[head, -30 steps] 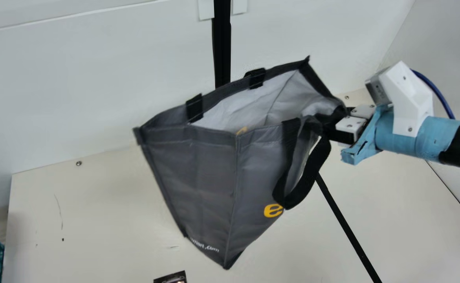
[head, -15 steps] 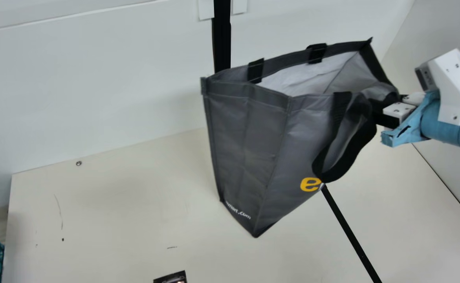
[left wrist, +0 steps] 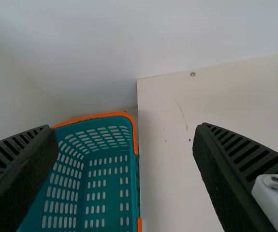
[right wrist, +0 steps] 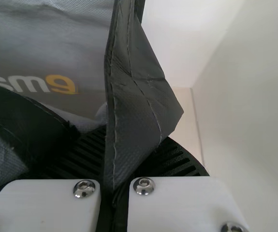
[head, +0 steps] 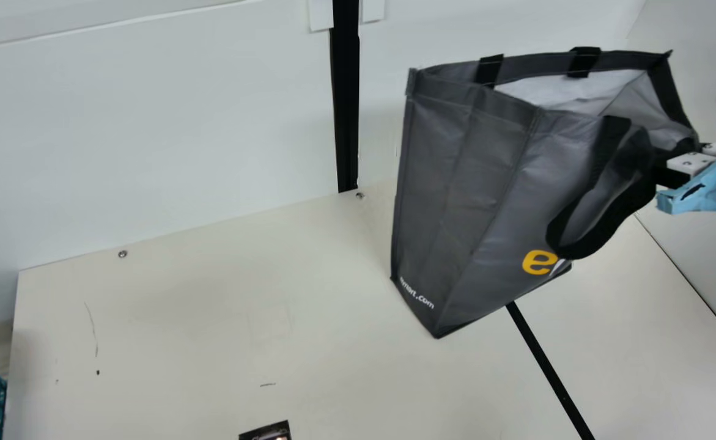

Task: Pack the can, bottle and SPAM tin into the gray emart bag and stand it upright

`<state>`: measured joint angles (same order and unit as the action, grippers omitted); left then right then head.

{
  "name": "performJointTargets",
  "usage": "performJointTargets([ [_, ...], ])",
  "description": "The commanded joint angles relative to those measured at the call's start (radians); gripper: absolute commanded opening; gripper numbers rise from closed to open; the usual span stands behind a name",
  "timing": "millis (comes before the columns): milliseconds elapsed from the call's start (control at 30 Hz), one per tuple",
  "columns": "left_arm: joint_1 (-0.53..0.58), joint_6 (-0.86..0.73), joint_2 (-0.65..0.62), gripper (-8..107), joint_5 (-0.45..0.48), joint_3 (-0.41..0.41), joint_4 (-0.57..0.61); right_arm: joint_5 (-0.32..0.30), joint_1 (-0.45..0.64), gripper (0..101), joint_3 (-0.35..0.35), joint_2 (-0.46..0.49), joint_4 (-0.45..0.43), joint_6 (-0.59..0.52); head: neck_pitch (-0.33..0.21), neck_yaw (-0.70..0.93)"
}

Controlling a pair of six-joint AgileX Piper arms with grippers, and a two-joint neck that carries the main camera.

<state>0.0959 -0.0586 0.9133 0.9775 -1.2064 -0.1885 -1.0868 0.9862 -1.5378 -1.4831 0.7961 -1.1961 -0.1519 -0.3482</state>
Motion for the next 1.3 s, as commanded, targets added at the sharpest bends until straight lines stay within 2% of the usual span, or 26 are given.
performJointTargets([
  [0,0.0,0.0,0.0,90,0.0,0.0,0.0,-0.002,0.019,0,-0.023,-0.017,-0.01,-0.001,-0.023,-0.001],
  [400,0.0,0.0,0.0,90,0.0,0.0,0.0,0.0,0.11,0,-0.168,-0.117,-0.079,0.022,-0.023,-0.001],
  [733,0.0,0.0,0.0,90,0.0,0.0,0.0,0.009,0.153,0,-0.255,-0.173,-0.12,0.065,-0.023,-0.001],
  [1267,0.0,0.0,0.0,90,0.0,0.0,0.0,-0.017,0.133,53,-0.276,-0.155,-0.09,0.098,-0.023,-0.001],
])
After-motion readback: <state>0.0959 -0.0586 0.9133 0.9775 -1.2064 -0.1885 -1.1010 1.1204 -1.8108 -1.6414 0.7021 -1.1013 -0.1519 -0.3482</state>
